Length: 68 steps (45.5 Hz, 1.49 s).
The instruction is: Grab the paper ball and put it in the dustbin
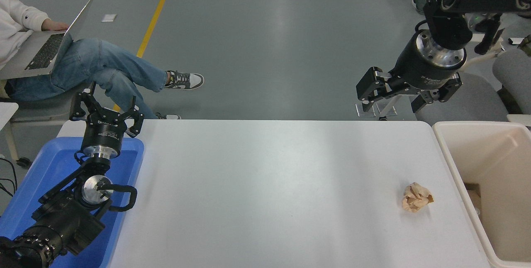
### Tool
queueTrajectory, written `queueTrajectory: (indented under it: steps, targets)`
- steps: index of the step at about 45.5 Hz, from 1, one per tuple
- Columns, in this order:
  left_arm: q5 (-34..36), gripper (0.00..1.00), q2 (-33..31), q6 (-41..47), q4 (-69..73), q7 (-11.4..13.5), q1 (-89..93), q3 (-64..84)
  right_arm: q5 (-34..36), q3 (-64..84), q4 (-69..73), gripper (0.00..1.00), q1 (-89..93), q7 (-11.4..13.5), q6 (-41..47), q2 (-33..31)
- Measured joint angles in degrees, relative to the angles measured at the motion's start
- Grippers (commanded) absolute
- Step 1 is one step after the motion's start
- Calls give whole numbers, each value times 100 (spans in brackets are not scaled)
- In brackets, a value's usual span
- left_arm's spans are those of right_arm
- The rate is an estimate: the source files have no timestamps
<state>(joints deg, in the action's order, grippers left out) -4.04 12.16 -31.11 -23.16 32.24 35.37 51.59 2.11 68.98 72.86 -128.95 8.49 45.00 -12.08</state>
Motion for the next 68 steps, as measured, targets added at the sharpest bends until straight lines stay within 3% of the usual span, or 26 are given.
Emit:
queueTrajectory:
  steps: [22,30,45,68]
  targets:
    - [0,99,-2,0,3,1,-1,0,264,26,9,100,138,-4,0,-24]
    - [1,99,-2,0,2,1,-2,0,43,79,-9,100,534,20,-68,-58]
    - [1,99,-2,0,0,2,-2,0,-943,92,-161,100,1880,35,-1391,-360]
    - [-1,99,-2,0,-1,2,-3,0,-1190,-366,-1448,100,4407,37,-2818,-523]
